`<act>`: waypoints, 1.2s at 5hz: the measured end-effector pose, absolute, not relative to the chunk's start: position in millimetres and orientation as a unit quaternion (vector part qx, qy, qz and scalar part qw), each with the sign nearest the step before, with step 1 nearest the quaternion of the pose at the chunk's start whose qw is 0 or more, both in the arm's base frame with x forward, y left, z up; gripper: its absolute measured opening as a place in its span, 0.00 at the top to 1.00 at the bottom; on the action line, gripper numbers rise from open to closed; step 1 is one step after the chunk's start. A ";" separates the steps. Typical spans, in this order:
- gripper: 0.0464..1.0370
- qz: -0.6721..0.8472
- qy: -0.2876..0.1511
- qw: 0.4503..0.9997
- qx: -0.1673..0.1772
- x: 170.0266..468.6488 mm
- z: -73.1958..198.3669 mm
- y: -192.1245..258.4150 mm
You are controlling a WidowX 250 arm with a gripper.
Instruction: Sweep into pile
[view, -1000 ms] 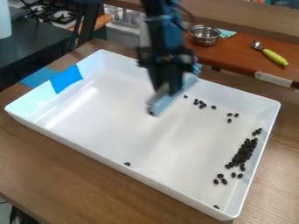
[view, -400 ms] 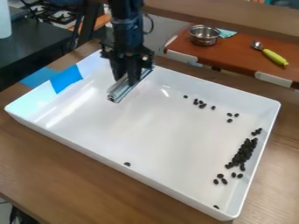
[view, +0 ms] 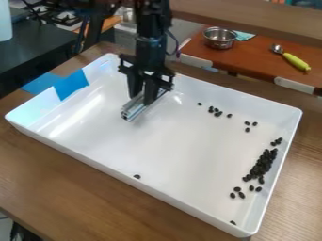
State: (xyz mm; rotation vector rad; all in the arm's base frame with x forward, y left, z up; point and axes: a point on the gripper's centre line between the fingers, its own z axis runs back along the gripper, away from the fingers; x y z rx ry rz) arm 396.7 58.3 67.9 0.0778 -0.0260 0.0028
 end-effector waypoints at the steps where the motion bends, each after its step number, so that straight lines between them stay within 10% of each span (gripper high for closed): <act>1: 0.69 -0.001 -0.001 0.999 0.043 398.5 59.0 51.1; 6: 0.69 -0.067 0.009 0.998 0.020 400.4 63.1 -21.4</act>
